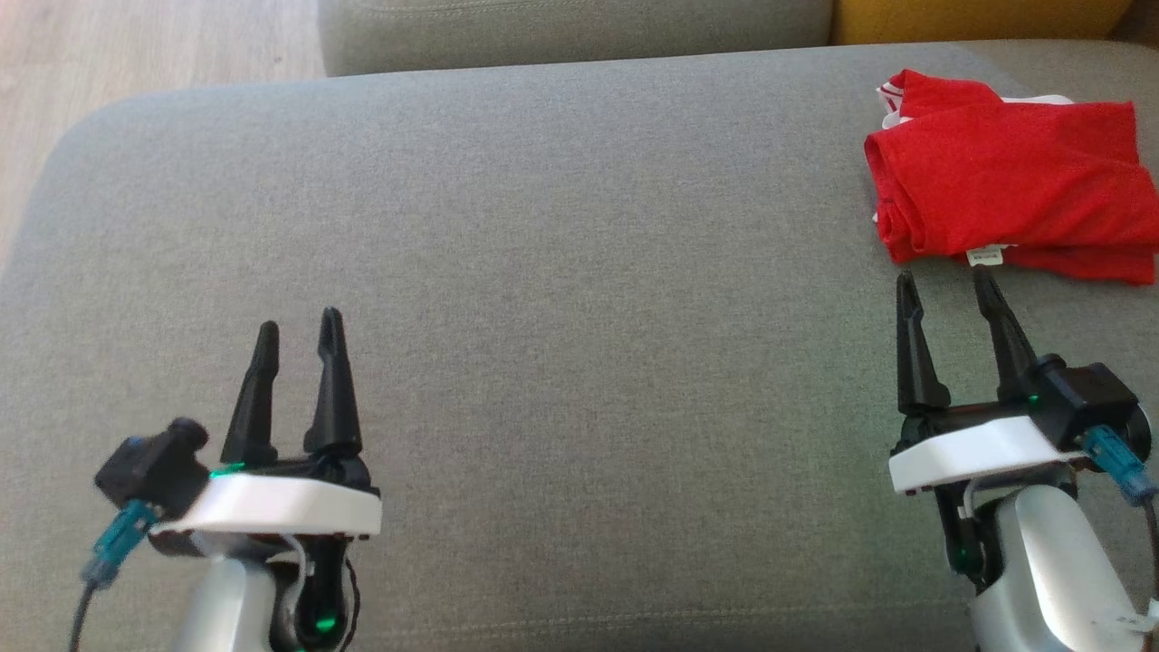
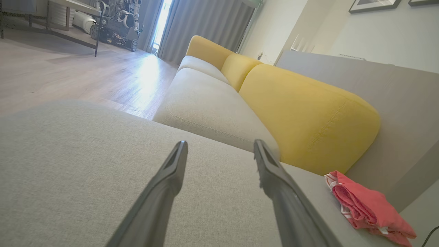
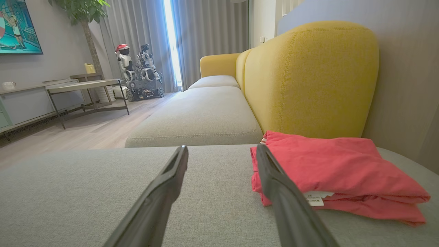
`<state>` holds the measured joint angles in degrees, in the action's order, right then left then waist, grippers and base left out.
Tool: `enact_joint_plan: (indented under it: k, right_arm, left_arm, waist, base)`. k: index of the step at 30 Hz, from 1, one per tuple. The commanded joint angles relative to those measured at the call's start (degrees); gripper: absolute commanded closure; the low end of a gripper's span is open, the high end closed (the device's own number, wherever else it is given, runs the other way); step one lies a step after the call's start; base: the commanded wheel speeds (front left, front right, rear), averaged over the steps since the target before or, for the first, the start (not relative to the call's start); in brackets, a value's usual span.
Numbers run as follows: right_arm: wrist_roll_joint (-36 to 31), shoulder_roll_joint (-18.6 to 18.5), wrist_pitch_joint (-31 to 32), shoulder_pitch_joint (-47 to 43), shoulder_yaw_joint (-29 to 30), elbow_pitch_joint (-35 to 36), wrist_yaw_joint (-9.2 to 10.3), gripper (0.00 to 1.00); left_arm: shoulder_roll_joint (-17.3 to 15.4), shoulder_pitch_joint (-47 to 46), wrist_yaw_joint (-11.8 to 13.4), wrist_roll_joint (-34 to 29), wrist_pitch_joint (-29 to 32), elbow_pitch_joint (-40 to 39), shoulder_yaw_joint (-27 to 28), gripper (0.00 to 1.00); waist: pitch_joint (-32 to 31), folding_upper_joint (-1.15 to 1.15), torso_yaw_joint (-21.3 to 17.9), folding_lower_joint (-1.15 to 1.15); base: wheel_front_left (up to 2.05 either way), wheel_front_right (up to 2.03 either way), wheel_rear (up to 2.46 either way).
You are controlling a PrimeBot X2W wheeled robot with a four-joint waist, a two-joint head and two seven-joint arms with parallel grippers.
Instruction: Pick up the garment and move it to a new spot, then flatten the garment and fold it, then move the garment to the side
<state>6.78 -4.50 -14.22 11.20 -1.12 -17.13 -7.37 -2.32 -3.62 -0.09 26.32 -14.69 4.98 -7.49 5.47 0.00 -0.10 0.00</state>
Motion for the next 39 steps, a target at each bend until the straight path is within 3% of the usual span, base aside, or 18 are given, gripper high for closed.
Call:
enact_joint_plan:
  k: [1, 14, 23, 24, 27, 39]
  right_arm:
    - [-0.47, -0.01, -0.74, 1.29, -1.18, 2.24, -0.12, 0.0]
    - [-0.62, -0.23, -0.77, 1.76, -1.07, 2.17, -0.12, 0.0]
    - [-0.44, -0.55, -0.77, 2.32, -1.46, 1.65, -0.12, 0.0]
    - [-0.25, 0.05, -0.13, 0.01, -0.1, -0.26, 0.0, 1.0]
    - [-0.11, 0.21, 0.14, -1.22, -0.21, -2.92, 0.0, 1.0]
    - [8.11, 0.35, 2.21, -1.54, 0.62, -2.39, -0.01, 1.0]
  left_arm:
    - [-0.55, -1.04, -0.38, 0.99, -0.31, -1.99, 1.87, 0.0]
    - [-0.55, -0.9, -3.23, 6.02, -0.31, -1.69, 4.09, 0.0]
    - [-0.55, -0.96, -3.58, 7.45, -0.31, -1.76, 5.01, 0.0]
    - [0.03, 0.03, -3.43, 7.56, 0.0, 0.55, 2.75, 1.0]
    - [0.26, 0.97, -3.43, 7.67, 0.09, 3.44, 2.56, 1.0]
    - [-0.08, 0.65, -3.8, 13.58, 1.84, 4.03, 3.31, 1.0]
  waist:
    - [0.0, 0.0, 0.04, 0.0]
    - [-0.15, 0.0, 0.4, 0.0]
    - [0.14, 0.0, 0.84, 0.0]
    - [0.14, 0.0, 0.84, 0.0]
    - [0.13, 0.0, 0.86, 0.0]
    - [-0.4, 0.0, 0.78, 0.0]
  base:
    - [0.0, 0.0, 0.0]
    - [0.0, 0.0, 0.0]
    - [0.0, 0.0, 0.0]
    - [0.0, 0.0, 0.0]
    - [0.0, 0.0, 0.0]
    - [0.0, 0.0, 0.0]
